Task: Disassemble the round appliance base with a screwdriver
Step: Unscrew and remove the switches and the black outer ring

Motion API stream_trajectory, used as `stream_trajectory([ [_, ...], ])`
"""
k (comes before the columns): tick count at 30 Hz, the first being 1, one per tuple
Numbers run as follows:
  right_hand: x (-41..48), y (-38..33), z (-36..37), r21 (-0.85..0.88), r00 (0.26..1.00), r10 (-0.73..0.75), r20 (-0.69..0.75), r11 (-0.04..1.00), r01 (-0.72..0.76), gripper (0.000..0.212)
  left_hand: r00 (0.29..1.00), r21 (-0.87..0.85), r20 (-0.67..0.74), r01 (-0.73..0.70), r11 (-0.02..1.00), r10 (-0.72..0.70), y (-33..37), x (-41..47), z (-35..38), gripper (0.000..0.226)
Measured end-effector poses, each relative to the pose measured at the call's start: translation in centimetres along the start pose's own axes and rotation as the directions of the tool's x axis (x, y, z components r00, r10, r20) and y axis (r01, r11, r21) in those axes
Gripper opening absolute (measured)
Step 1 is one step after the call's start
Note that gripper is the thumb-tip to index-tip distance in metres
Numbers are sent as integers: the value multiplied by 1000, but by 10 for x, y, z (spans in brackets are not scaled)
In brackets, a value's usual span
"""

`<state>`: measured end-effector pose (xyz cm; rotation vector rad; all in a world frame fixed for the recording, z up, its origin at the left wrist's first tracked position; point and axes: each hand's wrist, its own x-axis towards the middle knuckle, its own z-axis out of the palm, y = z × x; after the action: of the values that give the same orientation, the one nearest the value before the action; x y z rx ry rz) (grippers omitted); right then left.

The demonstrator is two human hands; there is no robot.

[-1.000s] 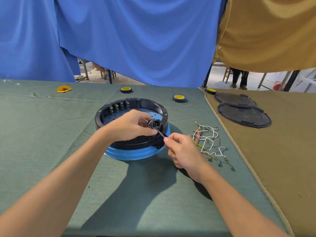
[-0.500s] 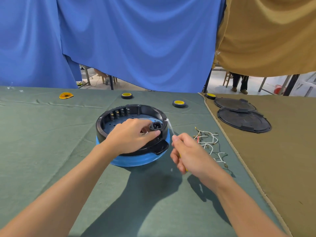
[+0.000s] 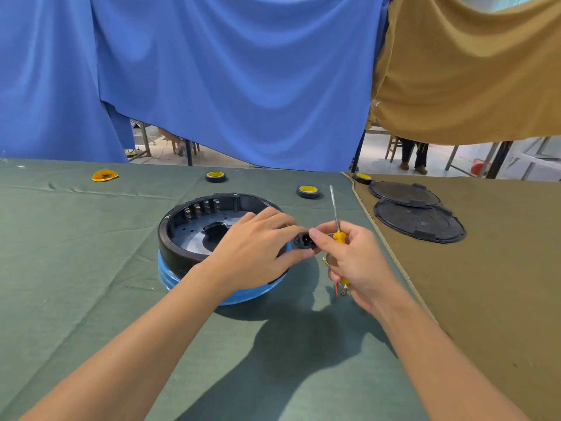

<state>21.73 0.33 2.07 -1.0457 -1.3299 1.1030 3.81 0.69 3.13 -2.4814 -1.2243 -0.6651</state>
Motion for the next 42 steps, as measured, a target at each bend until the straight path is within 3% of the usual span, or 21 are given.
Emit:
stream_trajectory([
  [2,0,3,-8,-80,1000,-16,14,997,17,8,999,47,42,22,999,-24,0,0,5,56],
  [4,3,6,-19,-312,997,-69,-40,949,54,7,993,135,99,56,989,-70,-5,-2,10,55],
  [6,8,11,-32,-590,982,-150,-116,806,53,9,982,167,131,111,980,-133,-10,-3,16,52],
  [8,11,15,-43,-736,975,-173,-137,677,17,10,977,156,137,143,977,-165,-13,-3,18,46],
  [14,17,30,-52,-861,996,-86,-14,508,32,15,969,111,153,175,978,-191,-11,2,18,41],
  [19,19,29,-52,-884,993,-109,35,460,82,18,964,101,173,188,977,-204,-11,0,17,42],
  [24,20,24,-49,-914,995,-97,28,401,65,4,960,103,196,184,977,-202,-12,0,14,42],
  [26,18,18,-45,-897,994,-107,-4,439,44,4,957,97,214,181,979,-198,-14,-2,11,42],
  [29,11,6,-28,-795,988,-138,-69,605,28,12,950,55,221,215,975,-222,-19,-8,4,44],
  [32,1,-2,11,-704,990,-97,-104,710,-4,34,931,101,220,275,956,-291,-32,-18,-6,46],
  [36,-7,0,62,-696,986,-17,-164,710,-103,58,914,122,192,340,933,-358,-47,-35,-13,45],
  [39,-4,5,82,-723,980,33,-197,670,-168,53,901,28,180,396,918,-394,-51,-42,-10,45],
  [42,8,9,80,-684,965,78,-250,692,-233,36,929,-150,154,358,922,-336,-52,-40,-12,32],
])
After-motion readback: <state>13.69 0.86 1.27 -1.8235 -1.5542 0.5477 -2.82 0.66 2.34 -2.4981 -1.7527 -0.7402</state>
